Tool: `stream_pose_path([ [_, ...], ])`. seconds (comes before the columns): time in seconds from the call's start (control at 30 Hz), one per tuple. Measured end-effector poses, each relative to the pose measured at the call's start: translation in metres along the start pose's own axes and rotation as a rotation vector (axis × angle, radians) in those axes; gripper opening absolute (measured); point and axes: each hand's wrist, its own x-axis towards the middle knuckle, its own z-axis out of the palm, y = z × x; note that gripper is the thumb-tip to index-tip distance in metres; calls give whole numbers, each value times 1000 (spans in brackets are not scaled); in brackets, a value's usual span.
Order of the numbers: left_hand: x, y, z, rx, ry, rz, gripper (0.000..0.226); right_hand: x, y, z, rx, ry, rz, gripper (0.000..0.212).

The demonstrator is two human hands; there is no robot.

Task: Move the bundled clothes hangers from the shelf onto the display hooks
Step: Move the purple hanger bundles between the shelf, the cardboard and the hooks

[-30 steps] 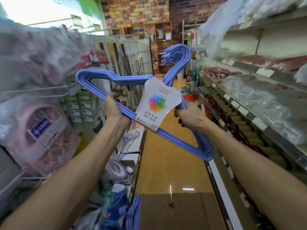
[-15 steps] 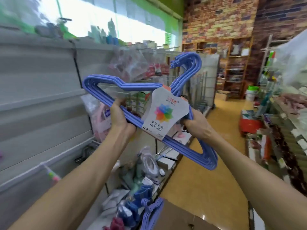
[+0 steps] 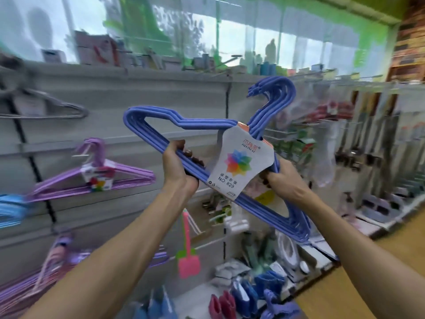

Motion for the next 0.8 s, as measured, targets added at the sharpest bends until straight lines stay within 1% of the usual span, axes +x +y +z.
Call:
stream_pose_path([
  [0.13,-7,58,-38,-8,67,106,27,8,-37,55,51,-74,-100,17],
  [0.27,-20,117,-79,7,128,208,26,4,-79,111,94,-137,-184,22],
  [0.33,-30,147,-101,30,151,250,25,-1,-101,141,110,-170,-188,19],
  [0.43,-51,190,-132,23,158,299,31,-14,-136,185,131,-230,-217,14],
  [0.53,-72,229,-160,-1,184,361,42,-28,-169,227,148,-274,-259,16],
  [0.67,-97,282,-206,-16,286,419,30,-49,-212,278,147,-323,-317,19],
  [0.8,-124,330,-251,-68,316,464,30,-76,-254,331,215,-404,-374,23],
])
